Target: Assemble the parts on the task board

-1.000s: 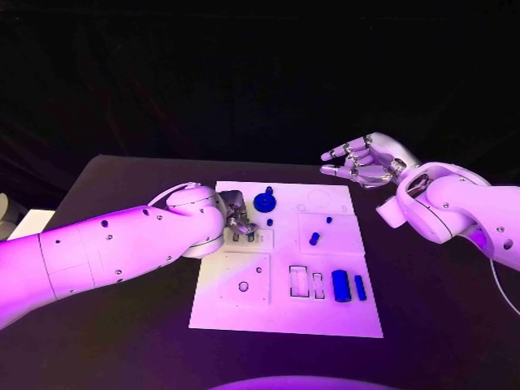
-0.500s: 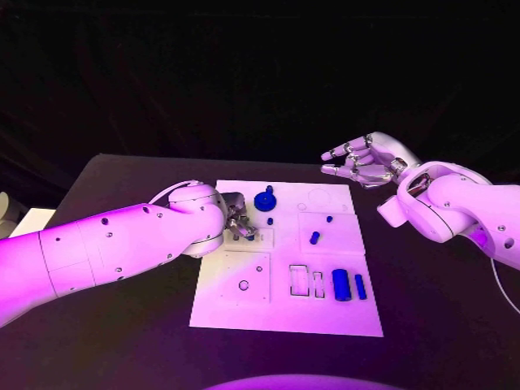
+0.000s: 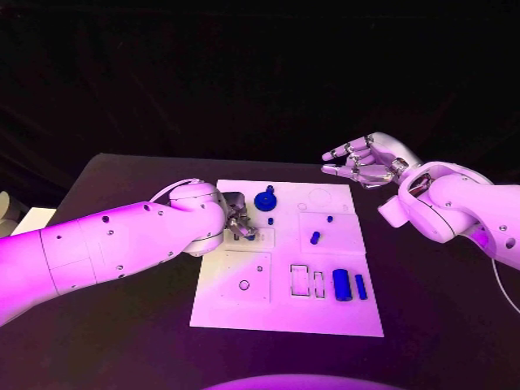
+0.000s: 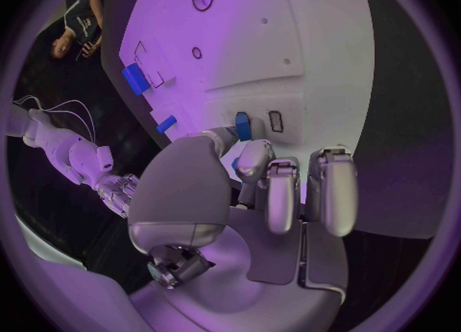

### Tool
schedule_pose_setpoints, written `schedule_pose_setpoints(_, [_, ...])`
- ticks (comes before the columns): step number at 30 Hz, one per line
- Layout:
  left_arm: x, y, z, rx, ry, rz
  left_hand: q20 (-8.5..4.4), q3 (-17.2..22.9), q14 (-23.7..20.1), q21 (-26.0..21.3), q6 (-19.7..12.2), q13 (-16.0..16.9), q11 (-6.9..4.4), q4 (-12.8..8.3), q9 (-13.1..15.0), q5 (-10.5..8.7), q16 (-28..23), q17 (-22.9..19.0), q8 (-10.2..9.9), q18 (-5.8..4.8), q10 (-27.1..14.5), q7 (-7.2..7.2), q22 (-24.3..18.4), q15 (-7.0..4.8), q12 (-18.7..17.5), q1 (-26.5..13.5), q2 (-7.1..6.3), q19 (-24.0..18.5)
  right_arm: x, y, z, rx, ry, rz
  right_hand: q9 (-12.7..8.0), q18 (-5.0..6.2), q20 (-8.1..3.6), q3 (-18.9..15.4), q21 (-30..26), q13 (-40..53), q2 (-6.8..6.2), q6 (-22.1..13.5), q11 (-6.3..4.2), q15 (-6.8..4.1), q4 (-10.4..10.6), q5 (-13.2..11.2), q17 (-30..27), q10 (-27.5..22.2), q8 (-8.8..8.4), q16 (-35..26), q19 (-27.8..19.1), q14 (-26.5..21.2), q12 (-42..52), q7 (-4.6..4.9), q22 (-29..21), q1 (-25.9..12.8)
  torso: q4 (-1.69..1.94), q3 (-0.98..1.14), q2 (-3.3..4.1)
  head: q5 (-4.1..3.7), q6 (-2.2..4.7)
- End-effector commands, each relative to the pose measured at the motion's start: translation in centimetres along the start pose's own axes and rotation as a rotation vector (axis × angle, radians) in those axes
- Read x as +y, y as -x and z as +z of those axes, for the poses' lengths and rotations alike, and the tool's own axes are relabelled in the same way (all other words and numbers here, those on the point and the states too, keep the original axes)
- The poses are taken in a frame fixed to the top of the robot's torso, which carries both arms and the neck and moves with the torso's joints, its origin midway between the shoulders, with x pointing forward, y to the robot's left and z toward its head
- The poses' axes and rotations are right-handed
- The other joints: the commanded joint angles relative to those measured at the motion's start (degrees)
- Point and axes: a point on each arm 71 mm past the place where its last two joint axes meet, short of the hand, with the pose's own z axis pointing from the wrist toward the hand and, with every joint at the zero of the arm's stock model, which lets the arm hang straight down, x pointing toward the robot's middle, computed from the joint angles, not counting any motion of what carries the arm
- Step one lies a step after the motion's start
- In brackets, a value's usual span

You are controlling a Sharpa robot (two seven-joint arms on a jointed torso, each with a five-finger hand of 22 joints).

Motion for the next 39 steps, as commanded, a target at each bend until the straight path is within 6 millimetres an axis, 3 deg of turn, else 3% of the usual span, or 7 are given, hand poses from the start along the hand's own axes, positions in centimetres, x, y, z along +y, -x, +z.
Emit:
schedule_pose_setpoints(1, [0.2,-0.9,0.2,0.062,0.02,0.011,0.04,9.1,6.0,0.3,0.1,-0.1,-0.07,-8.6,0.1,0.01,0.2,15.1,0.2,-0.74,0.3,-0.3,8.7,0.02,0.0,-0.1,0.37,3.2,0.1,-0.1,0.0,0.015,0.008,0.003,0.1,0.32,-0.37,-0.4,-0.3,0.0,0.0,0.4,-0.11,-0.26,-0.1,0.4,8.8,0.2,0.15,-0.2,0.0,4.4,0.3,-0.13,-0.1,-0.4,-0.05,0.01,0.02,0.04,0.05])
schedule_pose_setpoints(8, [0.3,-0.9,0.5,0.074,0.037,-0.004,-0.1,7.4,6.0,0.7,1.0,0.6,-0.45,-6.4,0.7,-0.19,0.2,15.1,0.5,-0.88,0.7,-0.91,9.4,-0.23,0.7,-3.8,0.4,3.4,0.1,-0.2,0.0,0.015,0.009,0.003,0.1,0.32,-0.37,-0.4,-0.3,0.0,0.0,0.4,-0.11,-0.26,-0.1,0.4,8.8,0.2,0.15,-0.2,0.0,4.4,0.3,-0.13,-0.1,-0.4,-0.09,0.02,0.09,0.05,-0.02])
schedule_pose_setpoints(17, [0.4,-0.9,1.0,0.091,0.063,0.003,-0.57,3.4,6.0,1.2,3.1,1.6,-1.04,-3.0,0.9,-0.24,0.2,15.1,0.4,-1.05,1.3,-1.63,10.1,-0.74,1.7,-10.3,-1.9,3.8,0.1,-0.1,-0.1,0.015,0.008,0.001,0.1,0.33,-0.37,-0.5,-0.4,-0.2,0.05,0.4,-0.12,-0.27,-0.1,0.4,8.7,0.1,0.15,-0.3,0.0,4.4,0.0,-0.14,-0.1,-0.4,-0.05,0.05,0.01,0.03,-0.26])
schedule_pose_setpoints(32, [0.7,-0.8,1.4,0.096,0.084,0.005,-0.9,0.3,6.0,1.9,4.6,2.4,-1.45,-1.3,1.5,-0.24,0.2,15.1,0.9,-1.3,1.8,-2.14,11.2,-1.08,2.6,-12.5,-2.22,4.2,0.1,-0.1,-0.2,0.014,0.009,0.001,0.1,0.34,-0.38,-0.5,-0.4,-0.2,0.07,0.4,-0.13,-0.27,-0.1,0.4,8.6,0.1,0.14,-0.4,0.0,4.4,-0.1,-0.14,-0.2,-0.4,-0.02,0.06,0.01,-0.21,-0.26])
schedule_pose_setpoints(39, [0.8,-0.7,1.5,0.097,0.09,0.006,-1.01,-5.5,6.0,2.5,5.3,3.0,-1.57,1.4,2.3,-0.33,0.2,15.1,1.2,-1.51,2.3,-2.27,12.1,-1.15,3.2,-14.8,-2.7,4.6,0.1,-0.1,-0.2,0.014,0.009,0.001,0.1,0.35,-0.38,-0.5,-0.5,-0.3,0.08,0.4,-0.13,-0.27,-0.1,0.5,8.6,0.0,0.14,-0.4,0.0,4.4,-0.1,-0.14,-0.2,-0.4,0.02,0.06,0.02,-0.21,-0.26])
